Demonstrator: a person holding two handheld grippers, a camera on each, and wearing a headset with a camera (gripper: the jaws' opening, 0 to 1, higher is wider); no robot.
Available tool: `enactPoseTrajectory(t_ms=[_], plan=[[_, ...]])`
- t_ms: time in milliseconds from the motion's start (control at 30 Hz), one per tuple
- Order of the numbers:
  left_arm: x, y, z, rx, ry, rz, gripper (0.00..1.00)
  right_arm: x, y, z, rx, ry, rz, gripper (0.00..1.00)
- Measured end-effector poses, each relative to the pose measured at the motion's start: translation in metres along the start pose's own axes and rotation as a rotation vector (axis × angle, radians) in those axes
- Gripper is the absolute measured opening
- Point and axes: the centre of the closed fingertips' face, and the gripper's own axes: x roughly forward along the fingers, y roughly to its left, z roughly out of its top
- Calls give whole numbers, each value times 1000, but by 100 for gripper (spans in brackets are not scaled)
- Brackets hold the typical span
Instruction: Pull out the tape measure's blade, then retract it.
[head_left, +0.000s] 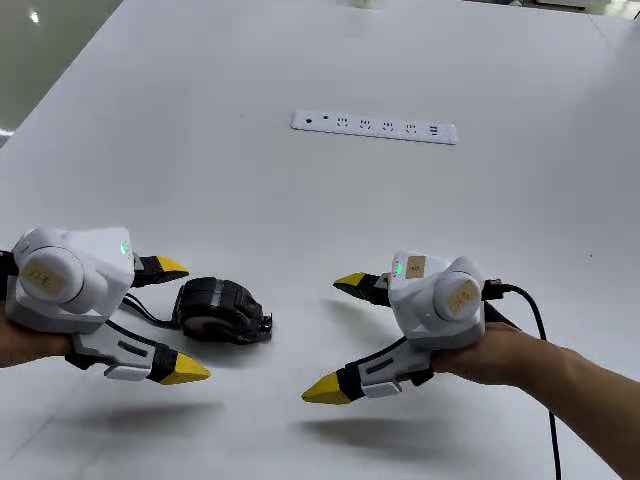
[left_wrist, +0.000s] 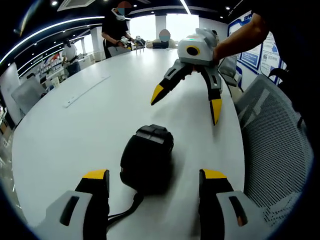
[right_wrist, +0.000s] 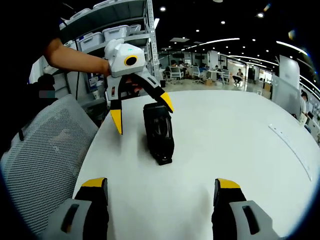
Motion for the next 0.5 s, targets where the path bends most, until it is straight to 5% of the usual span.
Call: enactPoseTrajectory(t_ms=[500], plan=[[2,6,3,51,16,-29,49,18,-4,11,-98,5,40,69]])
